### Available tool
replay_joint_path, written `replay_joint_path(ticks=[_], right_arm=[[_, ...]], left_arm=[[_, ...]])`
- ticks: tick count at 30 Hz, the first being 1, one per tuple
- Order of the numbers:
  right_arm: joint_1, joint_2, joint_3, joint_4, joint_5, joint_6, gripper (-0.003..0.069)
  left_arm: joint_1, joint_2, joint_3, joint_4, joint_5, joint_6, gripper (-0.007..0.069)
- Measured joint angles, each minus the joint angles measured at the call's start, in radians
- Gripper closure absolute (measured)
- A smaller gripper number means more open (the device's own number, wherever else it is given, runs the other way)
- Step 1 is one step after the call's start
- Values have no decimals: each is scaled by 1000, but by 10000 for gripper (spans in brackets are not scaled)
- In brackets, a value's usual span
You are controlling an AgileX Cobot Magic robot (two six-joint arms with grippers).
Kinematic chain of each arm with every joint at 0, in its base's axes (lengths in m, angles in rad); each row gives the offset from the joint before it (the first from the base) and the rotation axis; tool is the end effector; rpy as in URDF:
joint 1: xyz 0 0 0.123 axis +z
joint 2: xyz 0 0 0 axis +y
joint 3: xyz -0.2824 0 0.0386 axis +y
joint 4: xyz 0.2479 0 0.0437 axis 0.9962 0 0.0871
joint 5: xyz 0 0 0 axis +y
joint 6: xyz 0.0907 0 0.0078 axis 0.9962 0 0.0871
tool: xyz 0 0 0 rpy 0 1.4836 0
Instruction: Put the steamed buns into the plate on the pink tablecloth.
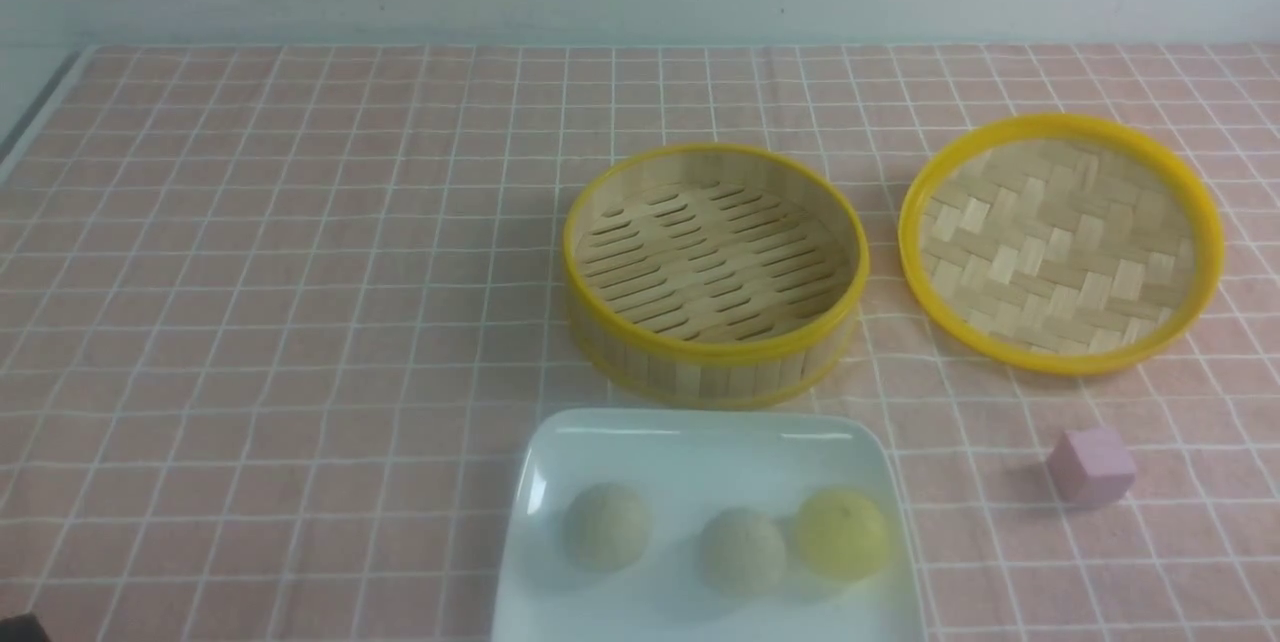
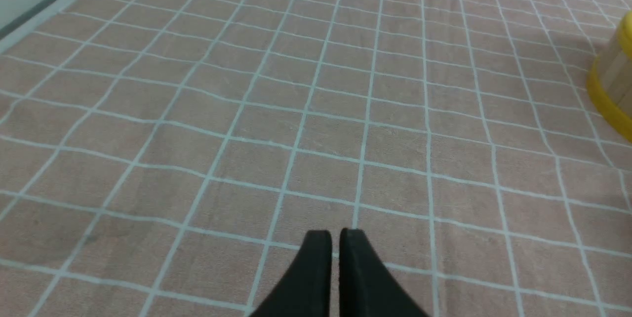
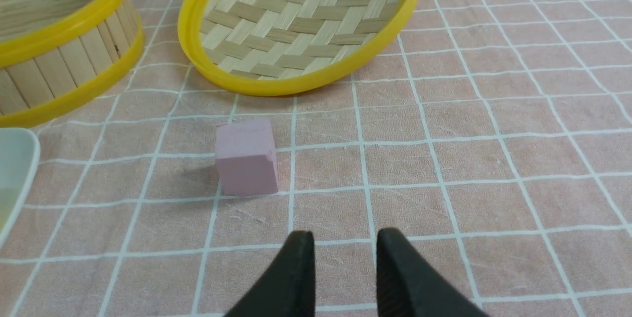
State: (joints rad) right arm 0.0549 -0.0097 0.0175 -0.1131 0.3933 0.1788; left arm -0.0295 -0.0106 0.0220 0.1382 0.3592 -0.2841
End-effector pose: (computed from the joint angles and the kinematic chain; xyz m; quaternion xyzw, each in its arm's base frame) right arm 0.0521 -0.0011 0.1726 0.0206 0.8079 0.0205 0.5886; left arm 0.0530 0.0029 0.1742 -0.0645 0.7962 -0.0360 0.6005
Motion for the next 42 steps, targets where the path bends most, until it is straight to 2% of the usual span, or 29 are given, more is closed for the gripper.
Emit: replay_joint_path(ticks=[6, 42], right_arm=[[0, 0, 0, 0, 0, 0, 482], [0, 0, 0, 1, 0, 0, 452]], left_arm=[[-38, 0, 0, 0, 3, -3, 566], [-38, 0, -1, 8, 7, -3, 534]])
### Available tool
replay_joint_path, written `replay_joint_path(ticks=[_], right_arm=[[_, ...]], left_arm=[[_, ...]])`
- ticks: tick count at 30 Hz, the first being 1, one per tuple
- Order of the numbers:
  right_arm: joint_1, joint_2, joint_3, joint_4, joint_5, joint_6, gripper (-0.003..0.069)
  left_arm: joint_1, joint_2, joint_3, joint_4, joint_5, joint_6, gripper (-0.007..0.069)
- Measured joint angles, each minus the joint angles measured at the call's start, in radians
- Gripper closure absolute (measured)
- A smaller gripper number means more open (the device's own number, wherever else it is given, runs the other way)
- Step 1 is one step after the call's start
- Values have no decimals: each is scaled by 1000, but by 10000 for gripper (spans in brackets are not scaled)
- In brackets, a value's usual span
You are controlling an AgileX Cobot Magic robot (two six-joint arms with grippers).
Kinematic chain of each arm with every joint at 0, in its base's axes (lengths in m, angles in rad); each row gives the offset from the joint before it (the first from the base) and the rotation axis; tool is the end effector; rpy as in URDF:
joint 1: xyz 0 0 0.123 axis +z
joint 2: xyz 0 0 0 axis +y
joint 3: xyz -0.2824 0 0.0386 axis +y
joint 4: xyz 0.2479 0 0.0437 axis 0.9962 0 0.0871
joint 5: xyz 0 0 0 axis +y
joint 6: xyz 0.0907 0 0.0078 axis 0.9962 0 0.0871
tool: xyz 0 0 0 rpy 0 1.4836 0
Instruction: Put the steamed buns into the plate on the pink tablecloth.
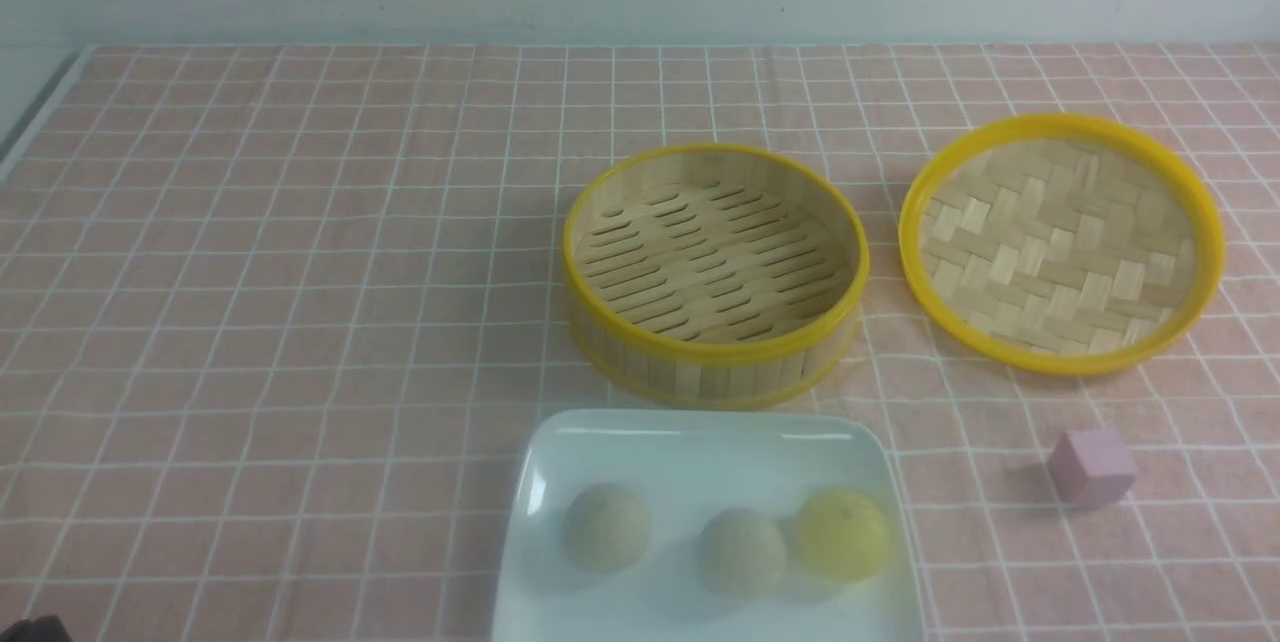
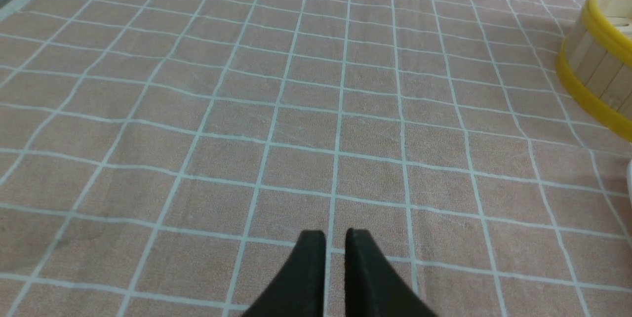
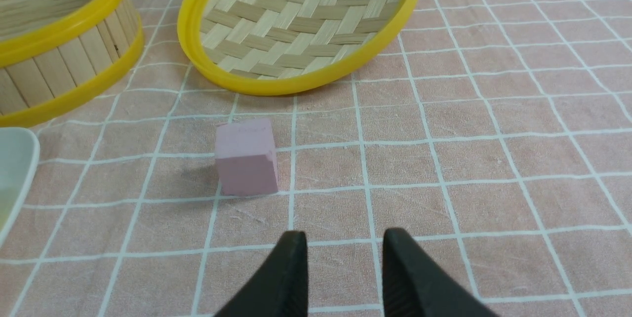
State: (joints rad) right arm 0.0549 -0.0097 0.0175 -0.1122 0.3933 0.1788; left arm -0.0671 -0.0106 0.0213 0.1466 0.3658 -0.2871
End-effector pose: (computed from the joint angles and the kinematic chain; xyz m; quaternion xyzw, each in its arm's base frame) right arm 0.0521 -0.0011 0.1726 0.0208 0.8079 0.0209 0.5885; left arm 0.0529 0.0012 0.1739 -0.0488 0.7990 -0.0441 0.5978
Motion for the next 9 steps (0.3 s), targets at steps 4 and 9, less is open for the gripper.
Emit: replay_joint_path(ticks=[4, 9], right_arm=[[0, 0, 0, 0, 0, 0, 449], [0, 0, 0, 0, 0, 0, 442]], left_arm=[[0, 0, 0, 2, 1, 0, 530], [0, 0, 0, 2, 1, 0, 528]])
